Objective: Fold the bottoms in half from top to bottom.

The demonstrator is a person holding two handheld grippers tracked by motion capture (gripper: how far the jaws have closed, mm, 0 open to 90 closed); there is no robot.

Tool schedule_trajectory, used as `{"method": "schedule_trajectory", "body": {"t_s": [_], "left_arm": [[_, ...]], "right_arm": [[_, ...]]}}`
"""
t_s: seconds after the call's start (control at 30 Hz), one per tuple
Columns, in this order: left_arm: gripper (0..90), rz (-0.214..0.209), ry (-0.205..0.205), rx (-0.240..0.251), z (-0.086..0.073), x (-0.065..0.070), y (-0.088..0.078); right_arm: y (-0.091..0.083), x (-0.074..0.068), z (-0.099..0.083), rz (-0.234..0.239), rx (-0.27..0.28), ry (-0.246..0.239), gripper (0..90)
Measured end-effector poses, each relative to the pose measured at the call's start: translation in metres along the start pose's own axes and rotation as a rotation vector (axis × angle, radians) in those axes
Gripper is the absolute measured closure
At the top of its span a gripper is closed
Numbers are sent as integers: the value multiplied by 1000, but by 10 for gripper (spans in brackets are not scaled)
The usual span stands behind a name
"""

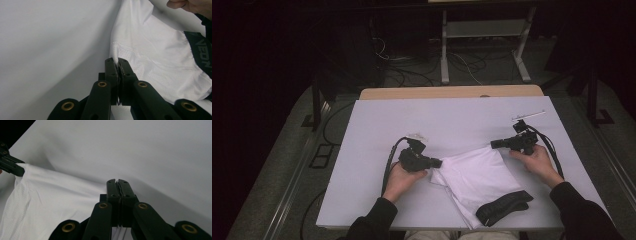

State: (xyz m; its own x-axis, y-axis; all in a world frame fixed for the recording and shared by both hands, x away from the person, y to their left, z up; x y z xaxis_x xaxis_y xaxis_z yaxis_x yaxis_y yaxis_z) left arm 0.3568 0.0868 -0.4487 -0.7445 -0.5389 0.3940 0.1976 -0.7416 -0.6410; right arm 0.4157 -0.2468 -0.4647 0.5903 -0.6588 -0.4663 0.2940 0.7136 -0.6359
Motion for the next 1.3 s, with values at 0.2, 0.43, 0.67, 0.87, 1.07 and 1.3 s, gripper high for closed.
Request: {"method": "schedule_trajectory", "body": {"t_s": [0.2, 0.43, 0.67, 0.87, 1.07, 1.3], "left_arm": [[867, 13, 1, 0, 1, -13, -12], [866, 36, 14, -12, 10, -31, -21], [866, 59, 40, -49, 28, -52, -24], [866, 54, 69, -71, 41, -73, -22], [866, 71, 53, -76, 51, -93, -18], [866, 104, 49, -69, 60, -108, -16]], "right_arm": [[11, -7, 8, 4, 1, -9, 870], [21, -12, 15, -8, 16, 1, 870], [26, -13, 23, -35, 61, 31, 870], [28, -12, 26, -42, 99, 66, 870], [34, -12, 32, -50, 127, 79, 870], [41, -6, 41, -66, 154, 70, 870]]}}
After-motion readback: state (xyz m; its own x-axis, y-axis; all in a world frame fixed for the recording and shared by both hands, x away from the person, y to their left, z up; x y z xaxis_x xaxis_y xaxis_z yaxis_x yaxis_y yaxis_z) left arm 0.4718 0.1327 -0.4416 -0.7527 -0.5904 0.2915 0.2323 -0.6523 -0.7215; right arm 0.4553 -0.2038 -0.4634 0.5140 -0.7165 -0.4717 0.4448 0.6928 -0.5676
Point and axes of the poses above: each handheld gripper's, and its own axes: y roughly forward along the jaws, z roughly out of its top, x roughly to its right, the point moved 3 cm from there along y, roughly forward along the jaws
